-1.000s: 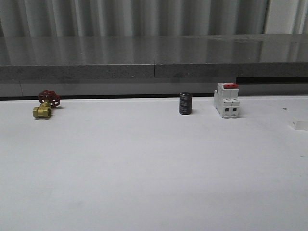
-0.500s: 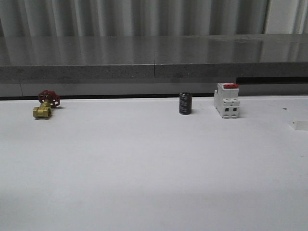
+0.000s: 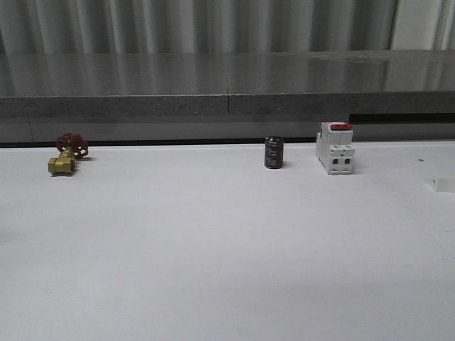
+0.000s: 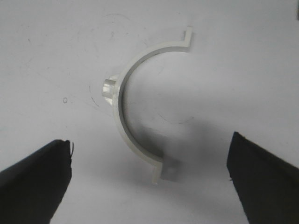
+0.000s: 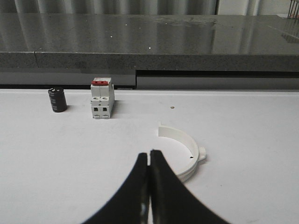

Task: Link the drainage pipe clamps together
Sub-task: 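Close the left gripper on the clamp half's middle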

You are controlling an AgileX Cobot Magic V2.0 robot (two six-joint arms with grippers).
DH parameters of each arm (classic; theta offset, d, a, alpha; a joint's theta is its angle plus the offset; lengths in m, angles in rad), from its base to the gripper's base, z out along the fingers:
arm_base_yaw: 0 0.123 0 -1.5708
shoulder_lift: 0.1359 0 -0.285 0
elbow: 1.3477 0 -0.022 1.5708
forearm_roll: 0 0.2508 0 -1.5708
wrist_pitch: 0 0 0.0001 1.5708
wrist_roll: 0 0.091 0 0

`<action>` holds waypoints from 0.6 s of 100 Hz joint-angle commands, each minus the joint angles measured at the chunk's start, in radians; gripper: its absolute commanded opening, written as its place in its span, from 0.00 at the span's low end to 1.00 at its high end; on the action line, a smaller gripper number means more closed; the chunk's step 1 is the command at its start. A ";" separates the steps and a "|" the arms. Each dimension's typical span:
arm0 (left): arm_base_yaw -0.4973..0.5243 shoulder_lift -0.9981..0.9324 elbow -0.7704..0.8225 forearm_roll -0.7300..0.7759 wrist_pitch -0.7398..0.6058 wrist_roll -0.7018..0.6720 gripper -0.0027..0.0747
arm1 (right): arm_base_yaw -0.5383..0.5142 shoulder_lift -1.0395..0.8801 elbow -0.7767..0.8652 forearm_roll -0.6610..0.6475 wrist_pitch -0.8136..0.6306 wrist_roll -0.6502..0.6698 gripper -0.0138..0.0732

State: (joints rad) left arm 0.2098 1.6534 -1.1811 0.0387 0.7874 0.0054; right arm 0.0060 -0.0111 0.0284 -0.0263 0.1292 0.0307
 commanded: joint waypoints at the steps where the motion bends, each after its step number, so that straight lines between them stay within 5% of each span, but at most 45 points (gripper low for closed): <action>1: 0.025 0.034 -0.069 -0.016 -0.022 0.040 0.88 | -0.003 -0.019 -0.020 -0.001 -0.082 -0.002 0.08; 60: 0.033 0.275 -0.186 -0.016 -0.062 0.091 0.88 | -0.003 -0.019 -0.020 -0.001 -0.082 -0.002 0.08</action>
State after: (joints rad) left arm 0.2431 1.9720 -1.3368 0.0300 0.7555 0.0926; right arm 0.0060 -0.0111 0.0284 -0.0263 0.1292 0.0307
